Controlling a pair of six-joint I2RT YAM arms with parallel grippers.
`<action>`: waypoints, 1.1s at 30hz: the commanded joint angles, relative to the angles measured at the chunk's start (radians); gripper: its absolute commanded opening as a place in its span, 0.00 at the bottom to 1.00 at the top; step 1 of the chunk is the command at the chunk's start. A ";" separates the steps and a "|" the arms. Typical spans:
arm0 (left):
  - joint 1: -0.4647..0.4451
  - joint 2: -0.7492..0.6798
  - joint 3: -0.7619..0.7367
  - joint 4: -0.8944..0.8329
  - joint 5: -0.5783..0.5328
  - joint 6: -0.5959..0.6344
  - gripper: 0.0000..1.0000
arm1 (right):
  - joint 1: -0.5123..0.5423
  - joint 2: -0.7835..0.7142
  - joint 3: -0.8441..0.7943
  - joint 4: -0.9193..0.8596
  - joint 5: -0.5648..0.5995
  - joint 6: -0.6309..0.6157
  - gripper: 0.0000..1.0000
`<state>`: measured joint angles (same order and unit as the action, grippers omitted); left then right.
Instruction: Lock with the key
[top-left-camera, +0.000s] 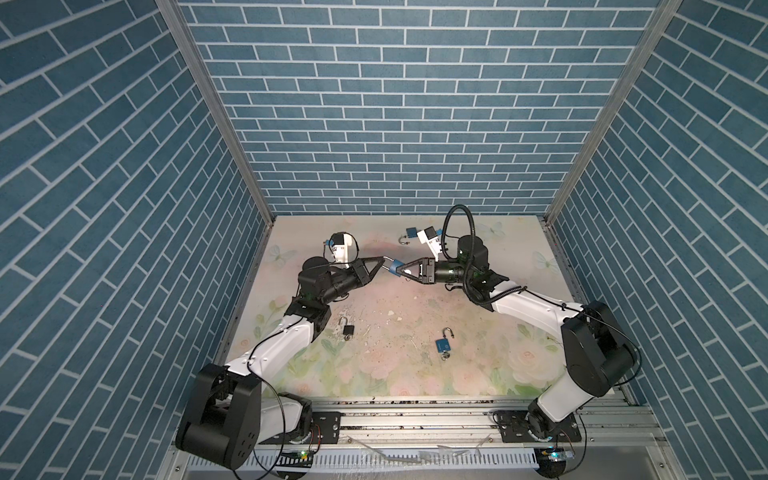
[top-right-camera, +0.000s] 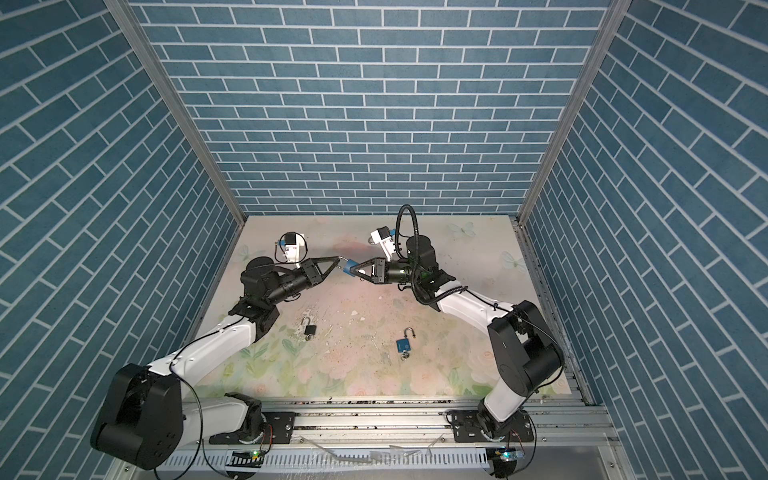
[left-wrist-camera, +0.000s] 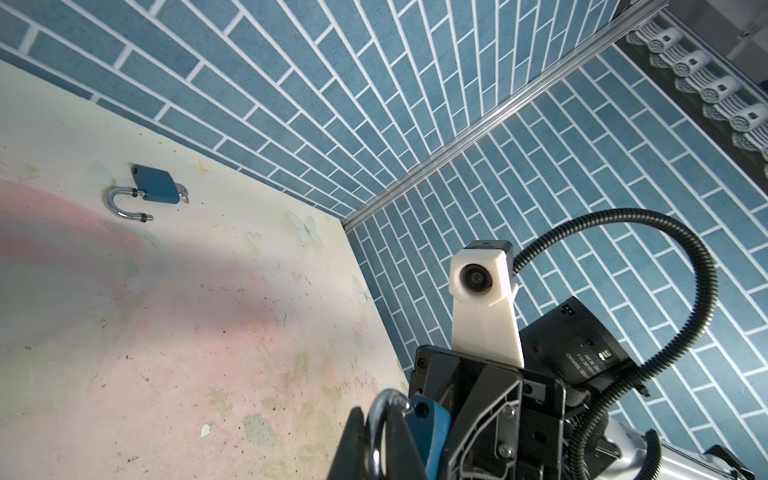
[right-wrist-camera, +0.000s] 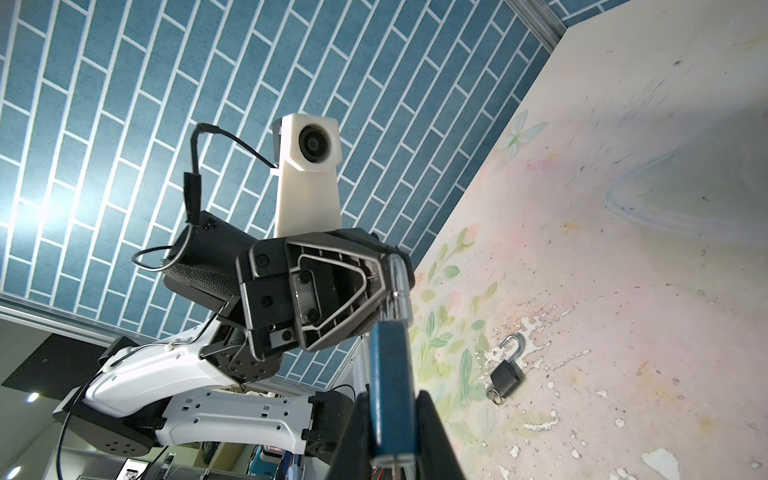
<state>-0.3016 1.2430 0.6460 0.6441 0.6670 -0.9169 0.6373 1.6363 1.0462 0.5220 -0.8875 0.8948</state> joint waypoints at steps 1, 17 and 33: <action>-0.007 -0.040 -0.003 0.212 0.060 0.009 0.09 | -0.008 0.031 0.012 -0.031 0.007 0.057 0.00; -0.008 -0.016 0.019 0.276 0.206 0.042 0.07 | -0.016 0.051 0.145 -0.228 0.024 0.086 0.00; -0.010 -0.020 0.007 0.344 0.250 -0.043 0.04 | -0.021 0.065 0.278 -0.470 -0.035 -0.136 0.00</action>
<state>-0.2760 1.2438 0.6262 0.8402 0.7536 -0.9482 0.6193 1.6524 1.3018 0.1123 -0.9958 0.8009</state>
